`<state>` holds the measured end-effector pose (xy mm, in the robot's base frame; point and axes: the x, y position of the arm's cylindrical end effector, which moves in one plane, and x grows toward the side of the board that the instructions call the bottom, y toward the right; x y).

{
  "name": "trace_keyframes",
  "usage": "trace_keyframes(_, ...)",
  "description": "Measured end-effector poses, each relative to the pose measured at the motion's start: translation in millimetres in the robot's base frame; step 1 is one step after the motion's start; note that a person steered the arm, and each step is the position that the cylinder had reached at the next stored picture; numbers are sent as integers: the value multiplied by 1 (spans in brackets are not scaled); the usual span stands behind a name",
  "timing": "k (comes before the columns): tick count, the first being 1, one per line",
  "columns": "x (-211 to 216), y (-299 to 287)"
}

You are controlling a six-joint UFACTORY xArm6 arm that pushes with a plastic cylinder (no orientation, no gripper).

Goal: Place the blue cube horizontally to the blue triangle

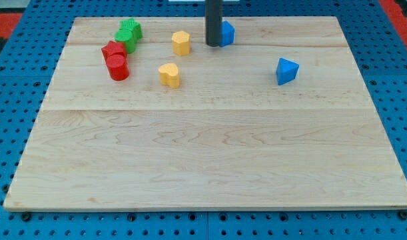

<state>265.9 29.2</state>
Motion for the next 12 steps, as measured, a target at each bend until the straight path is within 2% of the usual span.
trace_keyframes(1, 0, 22)
trace_keyframes(2, 10, -7)
trace_keyframes(3, -10, -65)
trace_keyframes(4, -43, -62)
trace_keyframes(5, -44, -29)
trace_keyframes(6, -33, 33)
trace_keyframes(7, 2, 28)
trace_keyframes(8, 76, 30)
trace_keyframes(9, 106, 88)
trace_keyframes(10, 104, 147)
trace_keyframes(12, 52, 169)
